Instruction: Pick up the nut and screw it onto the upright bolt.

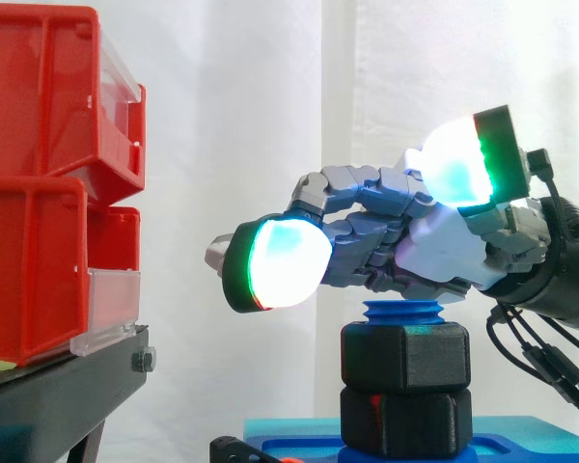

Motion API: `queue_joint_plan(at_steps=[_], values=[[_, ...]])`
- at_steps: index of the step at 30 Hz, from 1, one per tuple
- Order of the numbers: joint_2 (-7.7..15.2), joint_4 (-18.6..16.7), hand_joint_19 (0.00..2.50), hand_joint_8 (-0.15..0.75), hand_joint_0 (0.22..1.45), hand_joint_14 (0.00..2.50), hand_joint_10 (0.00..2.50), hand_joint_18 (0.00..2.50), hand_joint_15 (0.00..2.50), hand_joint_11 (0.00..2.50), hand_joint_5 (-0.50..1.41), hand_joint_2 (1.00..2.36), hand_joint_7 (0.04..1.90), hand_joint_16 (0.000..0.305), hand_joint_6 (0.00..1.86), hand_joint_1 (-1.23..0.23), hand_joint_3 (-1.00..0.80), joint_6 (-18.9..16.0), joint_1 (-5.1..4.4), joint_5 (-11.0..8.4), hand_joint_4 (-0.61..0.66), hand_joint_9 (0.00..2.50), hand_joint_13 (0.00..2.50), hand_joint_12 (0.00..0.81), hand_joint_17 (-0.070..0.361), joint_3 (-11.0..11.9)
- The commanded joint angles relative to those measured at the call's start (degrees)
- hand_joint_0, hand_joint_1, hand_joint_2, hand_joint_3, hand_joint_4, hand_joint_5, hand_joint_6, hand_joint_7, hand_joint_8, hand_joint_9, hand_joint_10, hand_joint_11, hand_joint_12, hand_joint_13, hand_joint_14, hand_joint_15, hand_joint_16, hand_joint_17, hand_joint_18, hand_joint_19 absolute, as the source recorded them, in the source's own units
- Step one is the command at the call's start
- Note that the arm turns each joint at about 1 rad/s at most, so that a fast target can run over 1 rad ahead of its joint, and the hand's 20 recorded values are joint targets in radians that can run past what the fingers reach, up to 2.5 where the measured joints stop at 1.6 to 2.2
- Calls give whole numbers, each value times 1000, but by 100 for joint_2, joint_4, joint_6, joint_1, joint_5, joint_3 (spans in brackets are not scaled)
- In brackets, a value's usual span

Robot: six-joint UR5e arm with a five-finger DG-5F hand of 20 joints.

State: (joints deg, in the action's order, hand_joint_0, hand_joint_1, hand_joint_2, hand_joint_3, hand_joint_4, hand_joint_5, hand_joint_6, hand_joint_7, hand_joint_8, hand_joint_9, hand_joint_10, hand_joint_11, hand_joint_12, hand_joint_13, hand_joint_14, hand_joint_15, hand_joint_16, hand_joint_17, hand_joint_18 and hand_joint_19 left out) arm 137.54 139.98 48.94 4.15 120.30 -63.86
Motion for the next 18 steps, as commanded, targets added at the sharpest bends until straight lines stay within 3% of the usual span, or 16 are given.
queue_joint_plan(at_steps=[1, 11, 18], values=[[1, 3, 0, 225, 460, 0, 0, 0, 0, 0, -142, 1000, 778, 39, 502, -218, -500, 2, 7, -68, 219, 329, 168, 325, 88, -4], [18, -181, 0, 226, 458, 0, 0, 0, 0, 0, -149, 1000, 760, 39, 503, -221, -500, 37, -28, -148, 214, 326, 162, 327, 89, -206], [159, -287, 0, 227, 454, 0, 0, 0, 0, 0, -157, 1000, 801, 40, 503, -210, -500, 11, -2, -139, 206, 315, 155, 330, 90, -214]])
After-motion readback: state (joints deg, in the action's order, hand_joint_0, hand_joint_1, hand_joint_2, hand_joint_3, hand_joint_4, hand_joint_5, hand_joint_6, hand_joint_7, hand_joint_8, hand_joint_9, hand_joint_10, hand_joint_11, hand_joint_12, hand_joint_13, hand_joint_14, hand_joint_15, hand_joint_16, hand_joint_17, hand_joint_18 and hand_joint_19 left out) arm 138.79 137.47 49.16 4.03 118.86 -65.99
